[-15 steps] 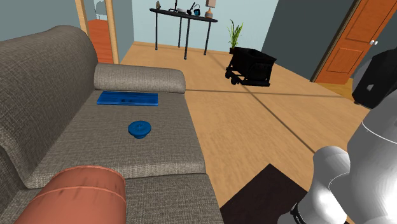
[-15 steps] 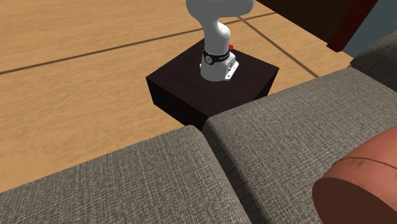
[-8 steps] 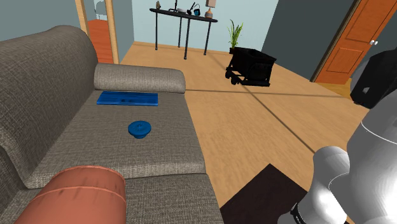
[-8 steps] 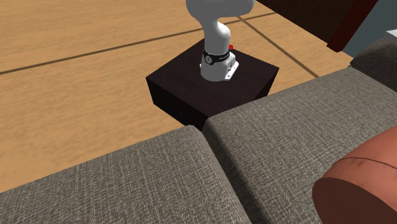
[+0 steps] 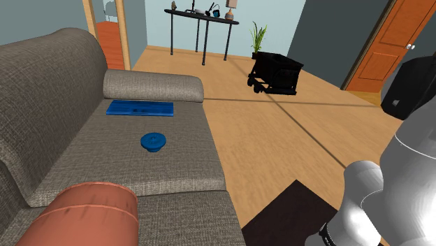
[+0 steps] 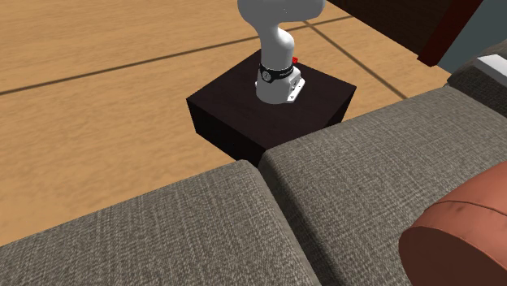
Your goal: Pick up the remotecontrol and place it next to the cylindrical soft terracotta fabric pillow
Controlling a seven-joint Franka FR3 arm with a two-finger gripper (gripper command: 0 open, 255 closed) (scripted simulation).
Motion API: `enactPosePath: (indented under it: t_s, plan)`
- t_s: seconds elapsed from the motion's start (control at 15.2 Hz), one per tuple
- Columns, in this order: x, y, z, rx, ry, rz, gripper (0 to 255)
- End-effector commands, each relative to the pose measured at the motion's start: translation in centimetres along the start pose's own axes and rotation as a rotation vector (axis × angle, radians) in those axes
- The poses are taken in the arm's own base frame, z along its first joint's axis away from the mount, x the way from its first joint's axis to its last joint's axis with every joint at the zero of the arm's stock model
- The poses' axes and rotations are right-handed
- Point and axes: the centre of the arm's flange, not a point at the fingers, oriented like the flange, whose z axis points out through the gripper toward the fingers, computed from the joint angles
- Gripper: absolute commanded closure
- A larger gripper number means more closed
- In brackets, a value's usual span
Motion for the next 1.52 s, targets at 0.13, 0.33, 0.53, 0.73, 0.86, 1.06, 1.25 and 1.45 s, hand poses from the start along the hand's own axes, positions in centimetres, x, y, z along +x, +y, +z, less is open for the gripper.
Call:
enactPosePath:
  t_s: [0.13, 0.33, 0.53, 0.73, 0.86, 1.06, 1.25, 1.45]
  plan:
    - [0.1, 0.1, 2.1, 0.0, 0.001, 0.0, 255]
    - [0.1, 0.1, 3.7, 0.0, 0.001, 0.0, 255]
    - [0.0, 0.2, 5.3, 0.0, 0.001, 0.0, 255]
    - [0.0, 0.2, 6.9, 0.0, 0.001, 0.0, 255]
    - [0.0, 0.2, 7.9, 0.0, 0.001, 0.0, 255]
    - [0.0, 0.2, 9.5, 0.0, 0.001, 0.0, 255]
    - [0.0, 0.3, 11.1, 0.0, 0.001, 0.0, 255]
    - [0.0, 0.3, 12.0, 0.0, 0.001, 0.0, 255]
